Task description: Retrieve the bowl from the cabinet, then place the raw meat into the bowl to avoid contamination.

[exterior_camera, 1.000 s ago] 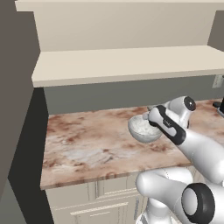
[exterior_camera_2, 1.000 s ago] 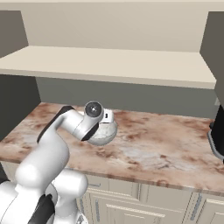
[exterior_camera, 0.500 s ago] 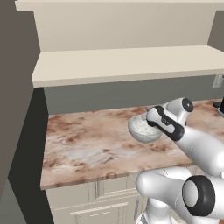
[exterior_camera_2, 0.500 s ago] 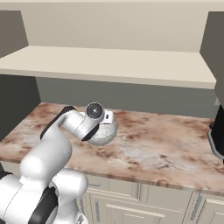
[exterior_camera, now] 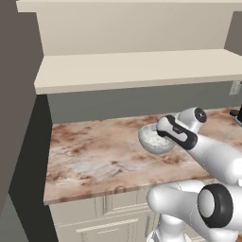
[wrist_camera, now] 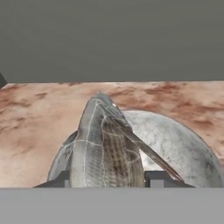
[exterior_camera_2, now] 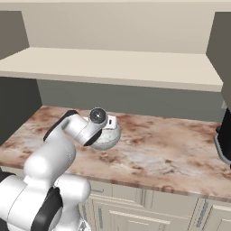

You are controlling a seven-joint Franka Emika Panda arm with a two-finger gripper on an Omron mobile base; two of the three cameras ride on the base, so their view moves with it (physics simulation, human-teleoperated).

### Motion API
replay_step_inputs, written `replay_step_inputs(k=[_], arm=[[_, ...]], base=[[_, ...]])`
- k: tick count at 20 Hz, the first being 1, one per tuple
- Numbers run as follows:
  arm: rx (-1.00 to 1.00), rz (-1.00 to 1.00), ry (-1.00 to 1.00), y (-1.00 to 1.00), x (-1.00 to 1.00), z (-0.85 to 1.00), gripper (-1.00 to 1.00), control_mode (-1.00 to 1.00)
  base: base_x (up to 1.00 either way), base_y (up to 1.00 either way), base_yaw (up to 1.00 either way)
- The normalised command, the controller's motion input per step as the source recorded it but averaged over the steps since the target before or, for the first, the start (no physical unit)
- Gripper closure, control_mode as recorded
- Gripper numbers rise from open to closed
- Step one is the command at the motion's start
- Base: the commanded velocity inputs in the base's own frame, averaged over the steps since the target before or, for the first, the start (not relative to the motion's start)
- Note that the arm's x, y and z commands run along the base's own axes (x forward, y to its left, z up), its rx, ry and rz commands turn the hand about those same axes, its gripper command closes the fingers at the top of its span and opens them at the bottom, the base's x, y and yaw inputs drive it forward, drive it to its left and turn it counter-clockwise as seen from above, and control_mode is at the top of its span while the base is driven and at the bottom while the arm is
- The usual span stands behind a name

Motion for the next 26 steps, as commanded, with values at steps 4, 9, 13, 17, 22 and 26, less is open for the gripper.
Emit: replay_step_inputs(k=[4, 9, 13, 17, 22, 26], arm=[[0.00, 0.00, 0.00, 0.02, 0.04, -0.06, -1.00, -1.00], [0.00, 0.00, 0.00, 0.00, 0.06, 0.00, -1.00, -1.00], [0.01, 0.00, 0.00, 0.00, 0.10, 0.00, -1.00, -1.00], [0.02, 0.00, 0.00, 0.00, 0.05, 0.07, -1.00, -1.00], [0.01, 0.00, -0.02, 0.00, -0.29, 0.21, -1.00, -1.00], [0.00, 0.00, -0.08, 0.01, -0.68, 0.11, -1.00, -1.00]], base=[[0.00, 0.00, 0.00], [0.00, 0.00, 0.00], [0.00, 0.00, 0.00], [0.00, 0.00, 0.00], [0.00, 0.00, 0.00], [0.00, 0.00, 0.00]])
